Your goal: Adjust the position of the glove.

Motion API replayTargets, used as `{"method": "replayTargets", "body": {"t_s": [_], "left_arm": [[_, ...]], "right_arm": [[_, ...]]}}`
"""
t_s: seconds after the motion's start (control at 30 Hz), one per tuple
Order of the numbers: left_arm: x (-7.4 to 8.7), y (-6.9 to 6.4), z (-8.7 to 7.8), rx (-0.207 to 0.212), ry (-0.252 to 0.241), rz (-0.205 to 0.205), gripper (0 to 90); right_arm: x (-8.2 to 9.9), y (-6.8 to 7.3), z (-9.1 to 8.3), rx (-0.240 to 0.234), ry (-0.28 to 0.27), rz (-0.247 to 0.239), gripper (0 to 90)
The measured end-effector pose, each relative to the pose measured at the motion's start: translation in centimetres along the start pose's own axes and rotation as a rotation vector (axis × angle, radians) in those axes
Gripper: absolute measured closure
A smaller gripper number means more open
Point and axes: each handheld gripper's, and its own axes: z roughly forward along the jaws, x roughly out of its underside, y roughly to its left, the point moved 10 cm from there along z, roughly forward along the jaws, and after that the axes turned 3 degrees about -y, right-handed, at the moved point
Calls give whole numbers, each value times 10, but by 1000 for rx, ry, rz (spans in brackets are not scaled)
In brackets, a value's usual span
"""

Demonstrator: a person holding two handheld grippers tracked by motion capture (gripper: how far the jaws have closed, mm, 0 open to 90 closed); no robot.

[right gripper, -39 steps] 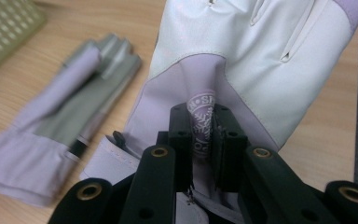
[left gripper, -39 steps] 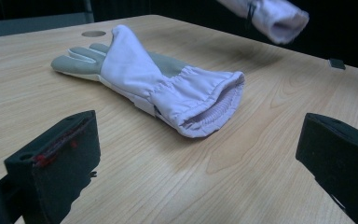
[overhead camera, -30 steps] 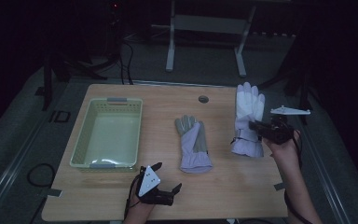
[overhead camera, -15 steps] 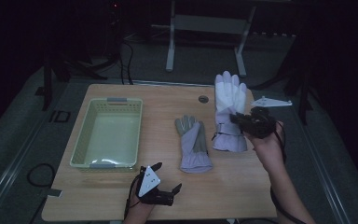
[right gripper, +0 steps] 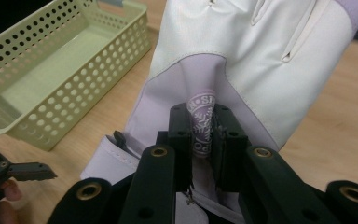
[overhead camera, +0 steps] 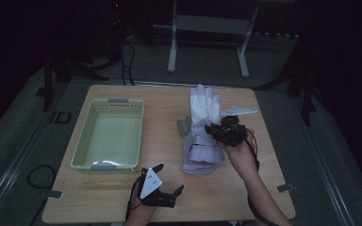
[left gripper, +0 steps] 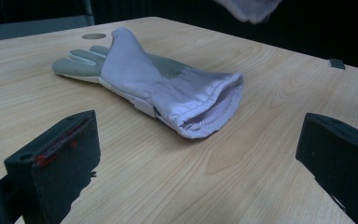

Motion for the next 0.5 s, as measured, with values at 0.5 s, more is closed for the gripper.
{"method": "replayTargets", "body": {"t_s": [0.5], "left_arm": [[0, 0, 0, 3, 1, -2, 0]], "right_arm": [[40, -3, 49, 22, 138, 30, 796]]}}
